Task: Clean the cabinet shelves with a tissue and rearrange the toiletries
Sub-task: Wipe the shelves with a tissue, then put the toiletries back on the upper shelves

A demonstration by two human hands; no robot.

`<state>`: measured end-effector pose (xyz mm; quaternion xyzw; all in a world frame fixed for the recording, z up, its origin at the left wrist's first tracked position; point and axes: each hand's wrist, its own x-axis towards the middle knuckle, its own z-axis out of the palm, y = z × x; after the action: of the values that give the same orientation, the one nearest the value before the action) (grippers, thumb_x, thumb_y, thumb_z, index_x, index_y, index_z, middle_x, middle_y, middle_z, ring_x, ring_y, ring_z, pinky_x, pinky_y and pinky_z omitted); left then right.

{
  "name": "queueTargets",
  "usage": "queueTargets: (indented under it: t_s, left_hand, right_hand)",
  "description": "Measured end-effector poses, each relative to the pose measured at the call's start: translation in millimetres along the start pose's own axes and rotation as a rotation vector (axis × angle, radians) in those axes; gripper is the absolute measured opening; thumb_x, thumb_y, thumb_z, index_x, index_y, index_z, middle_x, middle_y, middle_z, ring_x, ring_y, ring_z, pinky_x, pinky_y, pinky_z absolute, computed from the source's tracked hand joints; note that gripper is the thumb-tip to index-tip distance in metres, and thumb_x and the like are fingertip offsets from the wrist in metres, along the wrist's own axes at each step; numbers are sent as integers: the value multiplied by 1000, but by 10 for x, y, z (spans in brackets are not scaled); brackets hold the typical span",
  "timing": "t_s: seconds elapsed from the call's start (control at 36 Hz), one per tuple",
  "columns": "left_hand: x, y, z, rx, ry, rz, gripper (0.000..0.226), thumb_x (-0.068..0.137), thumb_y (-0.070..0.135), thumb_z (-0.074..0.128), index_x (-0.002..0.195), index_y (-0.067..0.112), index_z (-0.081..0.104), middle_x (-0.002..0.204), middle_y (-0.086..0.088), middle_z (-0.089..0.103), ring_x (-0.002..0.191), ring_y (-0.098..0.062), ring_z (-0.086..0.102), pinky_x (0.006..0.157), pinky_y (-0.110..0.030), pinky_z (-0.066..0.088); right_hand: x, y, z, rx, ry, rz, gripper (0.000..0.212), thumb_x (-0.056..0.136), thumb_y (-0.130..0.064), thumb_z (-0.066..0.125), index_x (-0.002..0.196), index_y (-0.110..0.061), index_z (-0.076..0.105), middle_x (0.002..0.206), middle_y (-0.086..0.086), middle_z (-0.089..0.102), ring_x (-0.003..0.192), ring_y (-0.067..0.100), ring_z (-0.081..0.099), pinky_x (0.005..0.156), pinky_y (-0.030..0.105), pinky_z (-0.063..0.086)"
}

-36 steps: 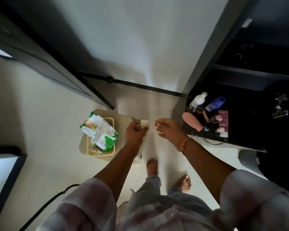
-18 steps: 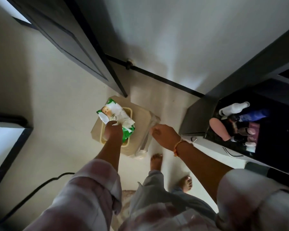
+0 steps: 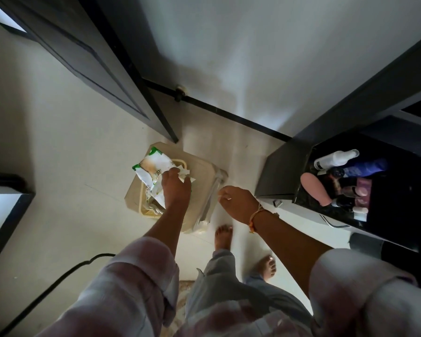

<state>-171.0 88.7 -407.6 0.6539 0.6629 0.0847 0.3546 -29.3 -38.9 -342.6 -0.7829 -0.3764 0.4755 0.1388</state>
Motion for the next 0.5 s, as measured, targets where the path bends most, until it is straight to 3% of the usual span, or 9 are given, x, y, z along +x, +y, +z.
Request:
queueTargets:
  t_s: [0.19,0.33,0.5]
  left_hand:
    - [-184,340,62,48,-135,208,39,88,24,64,123,9,56,122,-10,57,115,-28,52,102,-42,43]
    - [-518,712,260,85,-253,473,34,84,16,68,116,5,61,114,-13,59,107,-30,55,96,-41,44]
    - [-1118,1218,646,107,-367,696,30,89,22,66,117,11,62,115,-7,60,104,-24,57,91,-36,49]
  right_hand:
    - [-95,50,-109,-51,122,-61,31,96,-24,54,124,-13,61,122,10,64,111,28,61,98,36,47]
    - [-286,256,-259,-51,271,-15,33,97,-27,54,128,-17,57,124,7,60,114,24,58,95,30,46]
    - [-677,752,-529,-89,438,132,34,99,-27,47,130,-15,54,129,7,58,121,24,53,99,32,44]
